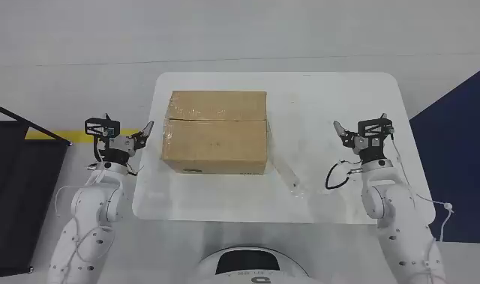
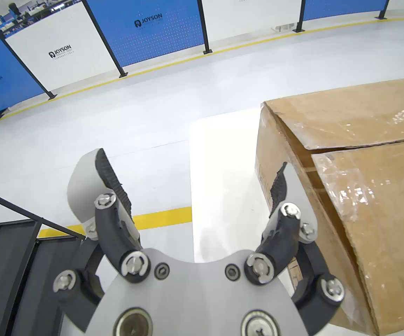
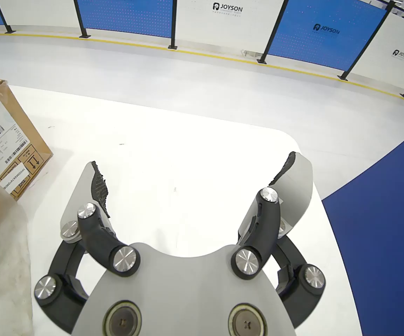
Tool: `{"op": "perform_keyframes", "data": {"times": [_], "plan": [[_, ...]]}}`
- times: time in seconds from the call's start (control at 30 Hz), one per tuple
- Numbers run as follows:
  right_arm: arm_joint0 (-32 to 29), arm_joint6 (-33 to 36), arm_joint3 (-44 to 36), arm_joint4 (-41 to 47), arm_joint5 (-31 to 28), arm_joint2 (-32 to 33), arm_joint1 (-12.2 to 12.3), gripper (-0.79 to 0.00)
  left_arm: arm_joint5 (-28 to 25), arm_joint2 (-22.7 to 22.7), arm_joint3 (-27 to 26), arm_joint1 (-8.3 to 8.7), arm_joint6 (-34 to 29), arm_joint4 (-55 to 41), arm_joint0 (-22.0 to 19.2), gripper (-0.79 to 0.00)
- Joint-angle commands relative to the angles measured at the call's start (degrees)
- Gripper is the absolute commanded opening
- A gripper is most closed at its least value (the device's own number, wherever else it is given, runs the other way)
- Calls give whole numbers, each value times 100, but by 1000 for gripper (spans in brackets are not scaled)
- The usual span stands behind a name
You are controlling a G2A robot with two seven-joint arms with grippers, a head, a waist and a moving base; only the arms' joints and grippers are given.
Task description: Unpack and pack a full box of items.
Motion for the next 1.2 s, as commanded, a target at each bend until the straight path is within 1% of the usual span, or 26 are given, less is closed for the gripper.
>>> {"op": "perform_keyframes", "data": {"times": [0.0,0.33,0.37,0.43,0.5,0.57,0.63,1.17], "plan": [[0,0,0,0,0,0,0,-1,0,0,0,0,0,0,0,-1],[0,0,0,0,0,0,0,0,0,0,0,0,0,0,0,-1],[10,-52,-107,-181,-51,-59,4,0,0,0,0,0,0,0,0,0],[-15,-35,-346,-743,3,-379,-8,0,0,0,0,0,0,0,0,0],[22,14,-506,-1086,-27,-790,-36,0,0,0,0,0,0,0,0,0],[103,43,-525,-1255,-34,-1142,-70,0,0,0,0,0,0,0,0,0],[178,97,-508,-1281,-45,-1324,-94,0,0,0,0,0,0,0,0,0],[178,97,-508,-1281,-45,-1324,-94,0,0,0,0,0,0,0,0,0]]}}
